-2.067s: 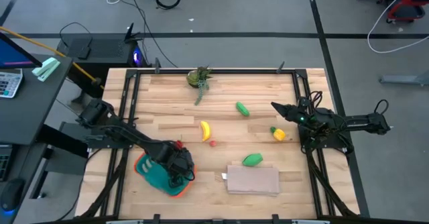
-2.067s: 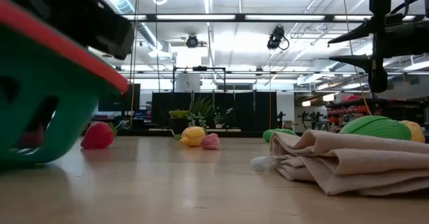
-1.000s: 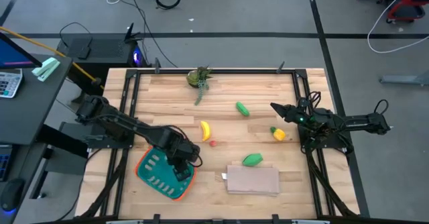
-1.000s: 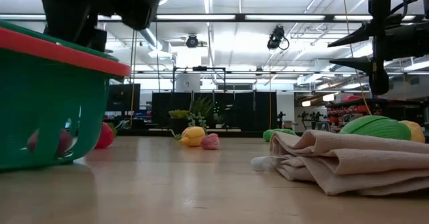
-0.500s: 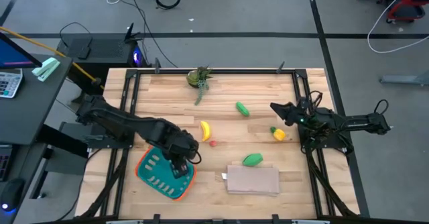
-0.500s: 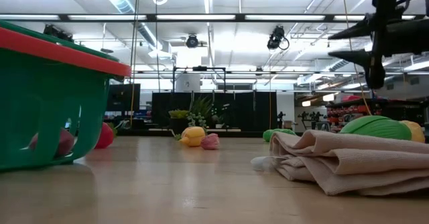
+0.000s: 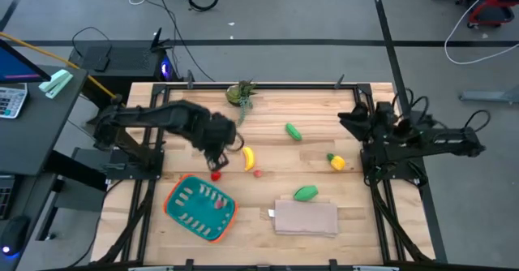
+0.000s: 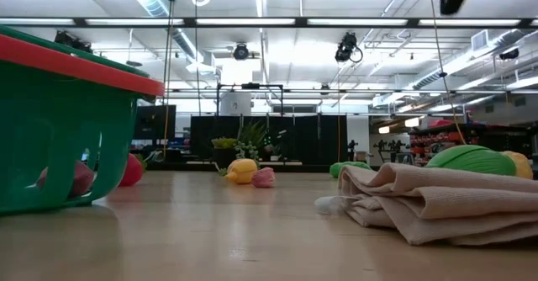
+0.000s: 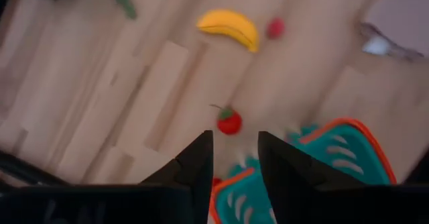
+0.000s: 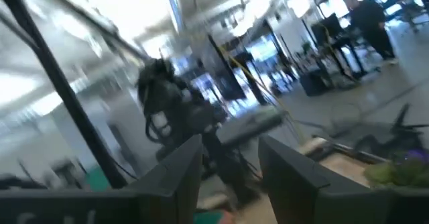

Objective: Pick and placing Produce into tupperware
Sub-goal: Put the left red strawberry into the blue basket

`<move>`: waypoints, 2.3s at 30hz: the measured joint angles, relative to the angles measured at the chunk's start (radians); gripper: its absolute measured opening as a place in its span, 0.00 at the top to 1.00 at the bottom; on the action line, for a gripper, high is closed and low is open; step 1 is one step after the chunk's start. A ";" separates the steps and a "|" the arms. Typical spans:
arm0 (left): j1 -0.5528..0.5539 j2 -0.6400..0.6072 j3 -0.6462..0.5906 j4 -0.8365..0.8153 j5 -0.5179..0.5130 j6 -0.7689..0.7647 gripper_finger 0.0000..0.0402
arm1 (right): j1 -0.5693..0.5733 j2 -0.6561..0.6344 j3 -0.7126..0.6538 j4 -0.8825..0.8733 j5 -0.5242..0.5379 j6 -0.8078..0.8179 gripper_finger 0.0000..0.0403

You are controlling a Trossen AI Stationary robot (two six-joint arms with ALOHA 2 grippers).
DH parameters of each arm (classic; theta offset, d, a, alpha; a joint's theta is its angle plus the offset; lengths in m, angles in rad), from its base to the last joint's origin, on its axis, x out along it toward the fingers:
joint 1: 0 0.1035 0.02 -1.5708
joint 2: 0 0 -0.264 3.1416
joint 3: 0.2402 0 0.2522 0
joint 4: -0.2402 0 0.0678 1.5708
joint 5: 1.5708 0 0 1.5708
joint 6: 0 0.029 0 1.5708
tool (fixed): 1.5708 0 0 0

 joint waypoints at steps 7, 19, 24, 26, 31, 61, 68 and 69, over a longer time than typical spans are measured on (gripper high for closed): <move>0.145 0.007 -0.033 0.045 0.007 0.037 0.67 | -0.001 0.405 0.364 -0.326 0.071 -0.057 0.61; 0.198 0.006 -0.121 0.060 0.146 -0.011 0.67 | -0.014 0.852 0.705 -0.629 0.097 0.179 0.61; 0.170 0.006 -0.279 0.095 0.195 -0.015 0.66 | -0.049 0.927 0.762 -0.633 0.100 0.172 0.61; 0.157 0.007 -0.338 0.097 0.197 0.003 0.66 | -0.060 0.935 0.769 -0.632 0.100 0.172 0.61; 0.168 0.006 -0.450 0.098 0.198 0.046 0.69 | -0.081 0.939 0.769 -0.644 0.099 0.171 0.61; 0.210 -0.502 -0.964 0.202 0.415 -0.187 0.68 | -0.154 0.935 0.769 -0.676 0.095 0.138 0.61; 0.210 -0.560 -1.111 0.257 0.416 -0.203 0.66 | -0.177 0.935 0.769 -0.677 0.095 0.146 0.61; 0.210 -0.559 -1.131 0.279 0.417 -0.202 0.66 | -0.179 0.935 0.769 -0.676 0.095 0.146 0.61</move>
